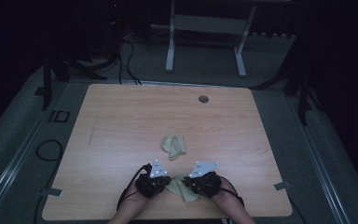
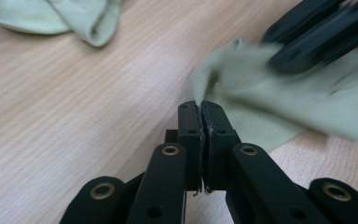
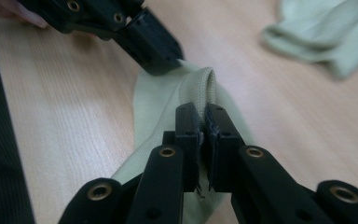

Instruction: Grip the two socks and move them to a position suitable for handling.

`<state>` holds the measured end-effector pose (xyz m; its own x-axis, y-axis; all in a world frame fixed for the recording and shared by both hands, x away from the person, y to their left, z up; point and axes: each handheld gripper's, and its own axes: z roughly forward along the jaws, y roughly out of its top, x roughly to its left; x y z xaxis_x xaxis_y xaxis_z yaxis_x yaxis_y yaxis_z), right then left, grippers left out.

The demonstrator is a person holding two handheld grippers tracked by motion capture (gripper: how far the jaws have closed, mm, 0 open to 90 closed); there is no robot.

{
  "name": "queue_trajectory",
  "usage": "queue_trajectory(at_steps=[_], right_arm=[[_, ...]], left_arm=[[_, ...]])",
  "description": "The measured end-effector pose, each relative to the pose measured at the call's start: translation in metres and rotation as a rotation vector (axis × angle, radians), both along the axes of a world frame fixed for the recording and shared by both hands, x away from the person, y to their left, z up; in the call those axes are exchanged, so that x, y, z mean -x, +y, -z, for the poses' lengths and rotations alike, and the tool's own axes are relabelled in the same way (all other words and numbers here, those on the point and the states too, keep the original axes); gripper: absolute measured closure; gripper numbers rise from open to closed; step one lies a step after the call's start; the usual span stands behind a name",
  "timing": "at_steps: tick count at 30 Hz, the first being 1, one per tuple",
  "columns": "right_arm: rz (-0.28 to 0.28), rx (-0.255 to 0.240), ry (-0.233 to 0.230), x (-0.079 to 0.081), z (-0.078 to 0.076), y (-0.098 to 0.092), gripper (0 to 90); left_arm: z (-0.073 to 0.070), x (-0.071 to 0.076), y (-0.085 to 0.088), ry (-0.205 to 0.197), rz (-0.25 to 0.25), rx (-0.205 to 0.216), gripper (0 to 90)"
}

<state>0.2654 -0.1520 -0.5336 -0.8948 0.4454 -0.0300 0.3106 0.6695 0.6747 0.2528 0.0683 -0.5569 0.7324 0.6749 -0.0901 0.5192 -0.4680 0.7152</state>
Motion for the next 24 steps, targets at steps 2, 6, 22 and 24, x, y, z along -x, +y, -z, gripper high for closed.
queue_trajectory(at_steps=[2, 6, 22, 24], right_arm=[[0.020, -0.034, -0.016, 0.003, -0.011, -0.009, 84.7], [0.065, -0.100, -0.034, 0.008, -0.033, -0.030, 84.7], [0.228, -0.093, 0.085, 0.007, 0.006, -0.077, 83.8], [0.228, -0.076, 0.096, 0.006, 0.013, -0.077, 83.5]], left_arm=[[-0.005, 0.002, 0.004, -0.005, -0.008, 0.002, 87.4], [-0.015, 0.010, 0.014, -0.017, -0.015, 0.028, 87.4], [-0.006, 0.023, 0.021, 0.040, -0.029, 0.007, 87.2], [-0.001, 0.021, 0.020, 0.052, -0.035, -0.001, 87.2]])
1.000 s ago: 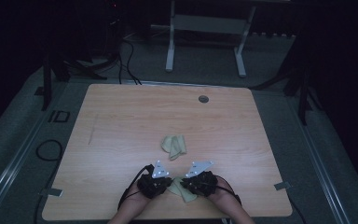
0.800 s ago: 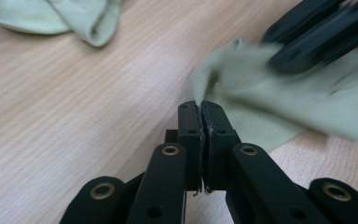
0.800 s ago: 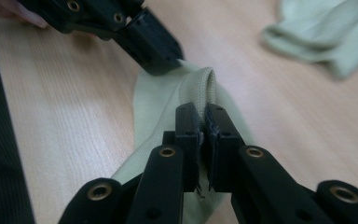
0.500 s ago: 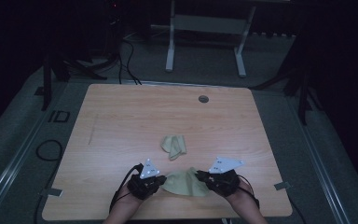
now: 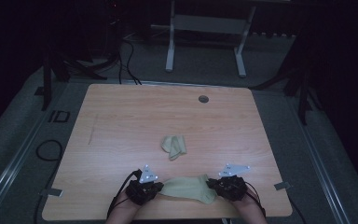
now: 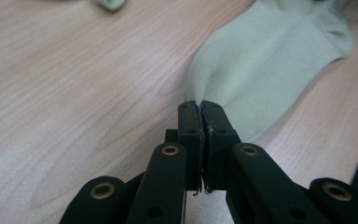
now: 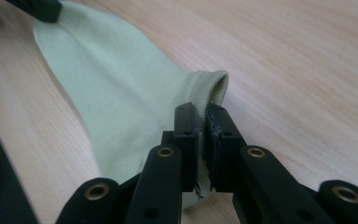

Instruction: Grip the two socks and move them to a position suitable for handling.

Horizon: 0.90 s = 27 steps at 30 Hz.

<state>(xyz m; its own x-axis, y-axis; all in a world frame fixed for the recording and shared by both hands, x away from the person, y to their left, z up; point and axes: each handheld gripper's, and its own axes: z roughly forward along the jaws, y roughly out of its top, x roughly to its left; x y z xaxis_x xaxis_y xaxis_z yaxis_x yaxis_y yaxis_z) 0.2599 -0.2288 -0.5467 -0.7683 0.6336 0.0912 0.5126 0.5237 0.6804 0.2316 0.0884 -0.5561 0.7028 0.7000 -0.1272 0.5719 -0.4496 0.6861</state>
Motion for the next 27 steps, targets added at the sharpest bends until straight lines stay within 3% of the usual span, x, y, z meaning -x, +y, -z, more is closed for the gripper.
queue_trajectory(at_steps=[2, 4, 8, 9, 12, 16, 18, 21, 27], right_arm=[[0.000, 0.004, 0.005, -0.002, 0.005, 0.000, 82.6], [0.006, 0.007, 0.014, -0.004, 0.009, -0.001, 80.9], [0.023, 0.007, 0.017, -0.006, 0.012, -0.005, 65.7], [0.023, 0.007, 0.017, -0.006, 0.012, -0.005, 65.7], [0.035, -0.014, 0.007, -0.007, 0.007, -0.011, 57.9], [0.035, 0.004, -0.030, -0.009, -0.003, -0.012, 57.3], [0.029, 0.003, -0.038, -0.011, -0.008, -0.010, 56.4], [0.020, 0.005, -0.053, -0.015, -0.014, -0.005, 54.5], [-0.006, 0.002, -0.089, -0.029, -0.029, 0.017, 53.8]], left_arm=[[0.003, -0.001, -0.001, 0.009, -0.009, 0.010, 87.2], [0.005, 0.000, -0.002, 0.003, 0.002, -0.014, 87.0], [0.006, 0.000, -0.002, 0.009, 0.010, -0.003, 85.4], [0.006, -0.001, -0.001, 0.020, 0.014, -0.001, 85.4], [0.005, 0.001, 0.001, 0.016, 0.026, 0.000, 66.7], [-0.002, 0.005, 0.006, -0.026, 0.029, 0.003, 44.7], [-0.005, 0.008, 0.010, -0.065, 0.017, 0.003, 43.0], [-0.006, 0.010, 0.019, -0.093, -0.012, 0.042, 39.1], [0.000, 0.015, 0.037, -0.121, -0.056, 0.060, 37.5]])
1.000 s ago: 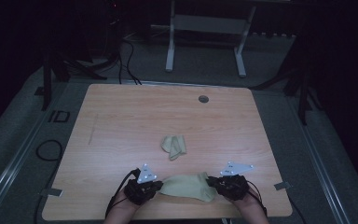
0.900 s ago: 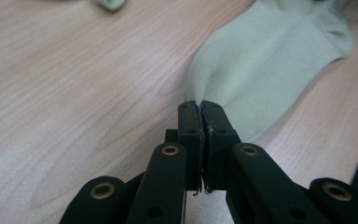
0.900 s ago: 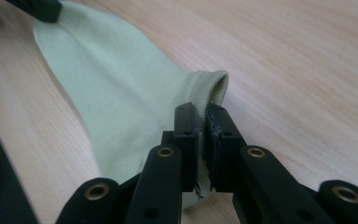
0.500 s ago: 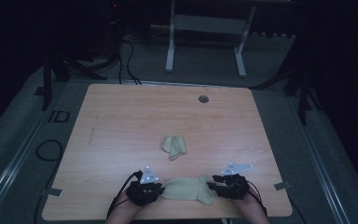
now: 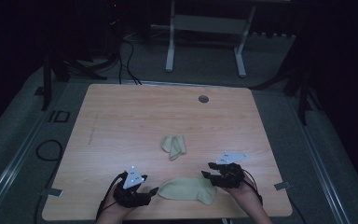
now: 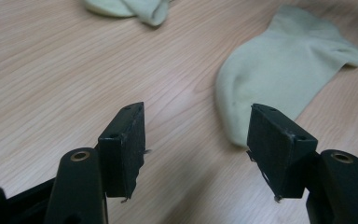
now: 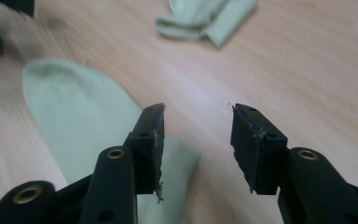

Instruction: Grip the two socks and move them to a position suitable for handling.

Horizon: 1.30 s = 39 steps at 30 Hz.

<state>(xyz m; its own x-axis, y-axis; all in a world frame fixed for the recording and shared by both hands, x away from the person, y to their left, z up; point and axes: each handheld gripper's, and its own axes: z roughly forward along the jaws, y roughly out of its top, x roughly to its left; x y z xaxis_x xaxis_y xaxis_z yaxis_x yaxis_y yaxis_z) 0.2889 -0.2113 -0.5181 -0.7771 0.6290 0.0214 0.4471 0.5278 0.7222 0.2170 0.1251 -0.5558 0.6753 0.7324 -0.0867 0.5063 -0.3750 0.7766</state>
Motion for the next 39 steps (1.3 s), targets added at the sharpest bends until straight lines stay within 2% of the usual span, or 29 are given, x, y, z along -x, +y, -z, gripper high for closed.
queue_trajectory(at_steps=[5, 6, 7, 8, 11, 13, 14, 16, 17, 19, 21, 25, 27, 28, 30, 32, 33, 35, 39], right_arm=[[-0.021, 0.005, -0.018, -0.018, -0.012, 0.028, 50.6], [-0.021, 0.005, -0.018, -0.018, -0.012, 0.028, 50.6], [-0.026, 0.006, -0.023, -0.023, -0.014, 0.035, 50.6], [-0.023, 0.012, -0.025, -0.035, -0.016, 0.050, 49.3], [-0.013, 0.019, -0.032, -0.050, -0.017, 0.069, 49.1], [-0.005, 0.026, -0.038, -0.055, -0.016, 0.076, 49.0], [0.021, 0.057, -0.053, -0.068, -0.011, 0.089, 48.0], [0.044, 0.081, -0.049, -0.079, -0.005, 0.098, 47.3], [0.054, 0.081, -0.037, -0.084, -0.002, 0.103, 46.9], [0.054, 0.081, -0.037, -0.084, -0.002, 0.103, 46.9], [0.091, 0.096, -0.015, -0.099, 0.009, 0.117, 45.2], [0.112, 0.138, -0.004, -0.111, 0.024, 0.131, 43.9], [0.112, 0.154, 0.017, -0.112, 0.032, 0.136, 43.9], [0.103, 0.167, 0.017, -0.112, 0.036, 0.139, 44.7], [0.099, 0.139, 0.004, -0.110, 0.039, 0.139, 51.0], [0.087, 0.130, -0.003, -0.108, 0.039, 0.139, 62.2], [0.078, 0.135, -0.008, -0.107, 0.039, 0.139, 70.9], [0.076, 0.149, -0.015, -0.106, 0.038, 0.139, 77.7], [0.057, 0.164, -0.018, -0.100, 0.035, 0.138, 80.5]], left_arm=[[0.004, 0.006, 0.009, -0.010, -0.022, 0.004, 37.5], [0.004, 0.006, 0.009, -0.010, -0.022, 0.004, 37.5], [0.004, 0.006, 0.009, -0.010, -0.022, 0.004, 37.5], [0.008, 0.009, 0.010, -0.003, -0.018, -0.002, 37.5], [0.008, 0.009, 0.012, -0.005, -0.022, 0.009, 37.5], [0.007, 0.009, 0.012, -0.013, -0.025, 0.008, 37.5], [0.006, 0.010, 0.013, -0.030, -0.031, 0.006, 37.5], [0.006, 0.011, 0.016, -0.049, -0.047, 0.010, 37.4], [0.006, 0.011, 0.016, -0.049, -0.047, 0.010, 37.5], [0.005, 0.011, 0.018, -0.044, -0.049, 0.016, 37.4], [0.005, 0.010, 0.022, -0.034, -0.061, 0.039, 37.4], [0.006, 0.010, 0.023, -0.033, -0.066, 0.036, 37.5], [0.007, 0.010, 0.022, -0.035, -0.065, 0.031, 37.5], [0.006, 0.010, 0.022, -0.032, -0.064, 0.033, 37.4], [0.006, 0.010, 0.023, -0.035, -0.069, 0.037, 37.5], [0.006, 0.010, 0.023, -0.030, -0.072, 0.044, 37.4], [0.006, 0.009, 0.024, -0.028, -0.071, 0.050, 37.5], [0.005, 0.009, 0.023, -0.027, -0.070, 0.047, 37.4], [0.005, 0.009, 0.023, -0.025, -0.065, 0.050, 37.5]])
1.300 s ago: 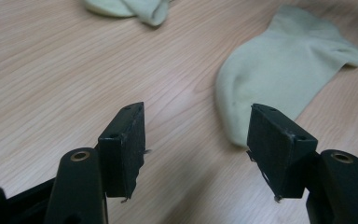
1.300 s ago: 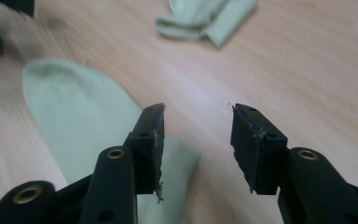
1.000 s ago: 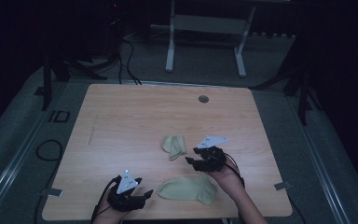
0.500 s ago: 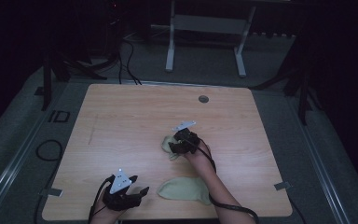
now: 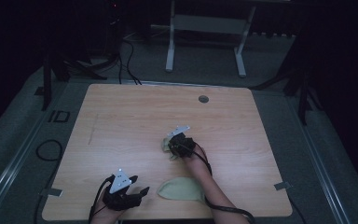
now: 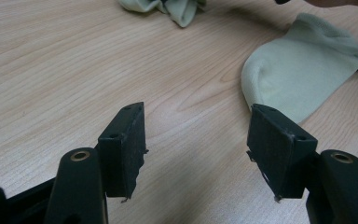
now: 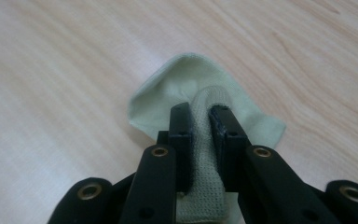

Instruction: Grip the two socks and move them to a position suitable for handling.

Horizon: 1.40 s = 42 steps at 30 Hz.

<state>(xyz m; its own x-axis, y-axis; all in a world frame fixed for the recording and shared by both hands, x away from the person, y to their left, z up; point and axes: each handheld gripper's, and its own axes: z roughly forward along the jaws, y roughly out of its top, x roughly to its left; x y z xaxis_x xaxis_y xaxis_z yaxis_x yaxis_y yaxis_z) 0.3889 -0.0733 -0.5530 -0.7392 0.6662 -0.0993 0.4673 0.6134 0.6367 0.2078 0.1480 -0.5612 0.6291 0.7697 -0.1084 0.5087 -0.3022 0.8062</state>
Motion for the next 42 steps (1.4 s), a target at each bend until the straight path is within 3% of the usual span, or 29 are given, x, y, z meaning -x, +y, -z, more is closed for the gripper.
queue_trajectory(at_steps=[7, 10, 15, 23, 28, 30, 37, 38, 39, 40, 42], right_arm=[[-0.033, -0.027, -0.014, 0.023, -0.022, -0.019, 80.5], [-0.023, -0.054, -0.032, 0.048, -0.036, -0.037, 80.5], [-0.013, -0.037, -0.060, 0.065, -0.034, -0.045, 80.4], [0.030, -0.049, 0.001, 0.056, -0.012, -0.043, 79.5], [0.043, -0.016, 0.008, 0.055, 0.002, -0.037, 78.8], [0.049, -0.032, 0.009, 0.056, 0.003, -0.038, 78.5], [0.009, -0.039, 0.057, 0.054, -0.003, -0.038, 62.1], [-0.008, -0.066, 0.057, 0.054, -0.015, -0.042, 57.1], [-0.008, -0.066, 0.057, 0.054, -0.015, -0.042, 57.1], [-0.023, -0.076, 0.039, 0.055, -0.029, -0.046, 56.1], [-0.031, -0.076, 0.026, 0.056, -0.034, -0.049, 56.1]], left_arm=[[0.000, 0.000, -0.001, 0.006, 0.002, 0.004, 37.4], [0.000, -0.001, -0.004, 0.007, 0.004, 0.008, 37.4], [0.000, -0.001, -0.008, 0.014, 0.010, 0.003, 37.4], [-0.001, -0.001, -0.012, 0.013, 0.016, 0.001, 37.4], [-0.001, -0.001, -0.013, 0.014, 0.015, -0.002, 37.5], [-0.001, -0.001, -0.014, 0.015, 0.017, -0.001, 37.4], [-0.007, -0.003, -0.022, 0.006, 0.034, -0.004, 37.5], [-0.011, -0.007, -0.025, 0.006, 0.039, 0.003, 37.5], [-0.011, -0.007, -0.025, 0.006, 0.039, 0.003, 37.5], [-0.017, -0.013, -0.028, 0.005, 0.038, 0.021, 37.6], [-0.021, -0.017, -0.031, -0.003, 0.040, 0.015, 37.6]])
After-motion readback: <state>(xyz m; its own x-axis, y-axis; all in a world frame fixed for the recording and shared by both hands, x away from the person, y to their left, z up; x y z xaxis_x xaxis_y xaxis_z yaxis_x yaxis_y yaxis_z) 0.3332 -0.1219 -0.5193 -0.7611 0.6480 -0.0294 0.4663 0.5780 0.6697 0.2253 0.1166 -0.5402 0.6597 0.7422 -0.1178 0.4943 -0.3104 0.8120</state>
